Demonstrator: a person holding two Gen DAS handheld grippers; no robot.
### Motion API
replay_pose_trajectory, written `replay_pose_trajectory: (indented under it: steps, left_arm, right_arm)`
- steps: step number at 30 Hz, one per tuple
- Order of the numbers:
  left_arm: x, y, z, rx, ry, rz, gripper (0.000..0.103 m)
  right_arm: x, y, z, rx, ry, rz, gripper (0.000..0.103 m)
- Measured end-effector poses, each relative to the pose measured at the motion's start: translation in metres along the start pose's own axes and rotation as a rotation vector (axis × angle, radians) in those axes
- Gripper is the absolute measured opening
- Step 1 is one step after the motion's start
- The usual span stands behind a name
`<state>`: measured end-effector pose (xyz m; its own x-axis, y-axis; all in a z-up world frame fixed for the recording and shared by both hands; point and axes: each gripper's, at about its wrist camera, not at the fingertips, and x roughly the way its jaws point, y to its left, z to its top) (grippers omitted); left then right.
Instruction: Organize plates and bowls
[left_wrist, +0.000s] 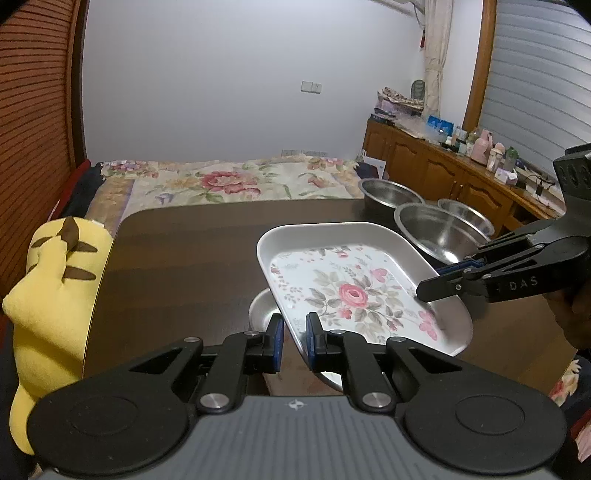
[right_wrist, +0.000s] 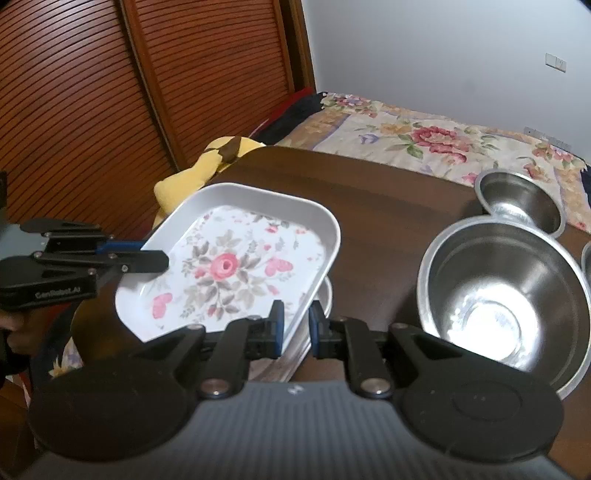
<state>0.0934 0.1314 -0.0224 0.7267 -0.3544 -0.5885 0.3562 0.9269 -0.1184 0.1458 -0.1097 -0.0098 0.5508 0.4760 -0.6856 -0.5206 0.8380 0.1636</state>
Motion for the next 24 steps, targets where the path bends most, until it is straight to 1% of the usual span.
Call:
replay_pose_trajectory:
  steps: [6, 12, 15, 20, 24]
  left_arm:
    - [0.002, 0.001, -0.011, 0.001, 0.02, 0.012, 0.013]
    - [0.005, 0.001, -0.018, 0.0, 0.03, 0.02, 0.013]
    - [0.008, 0.001, -0.018, -0.004, 0.03, 0.023, 0.013]
    - [0.013, -0.003, -0.02, 0.016, 0.026, 0.054, 0.013]
    - [0.015, -0.005, -0.023, 0.008, 0.026, 0.064, 0.013]
  right_arm:
    - [0.003, 0.003, -0.009, 0.01, 0.001, 0.008, 0.016]
    - [0.004, 0.006, -0.011, 0.003, -0.012, -0.006, 0.016]
    - [0.003, 0.006, -0.015, 0.009, -0.031, -0.012, 0.016]
    - [0.006, 0.008, -0.025, 0.018, -0.071, -0.032, 0.016]
    - [0.008, 0.014, -0.03, 0.008, -0.127, -0.061, 0.016]
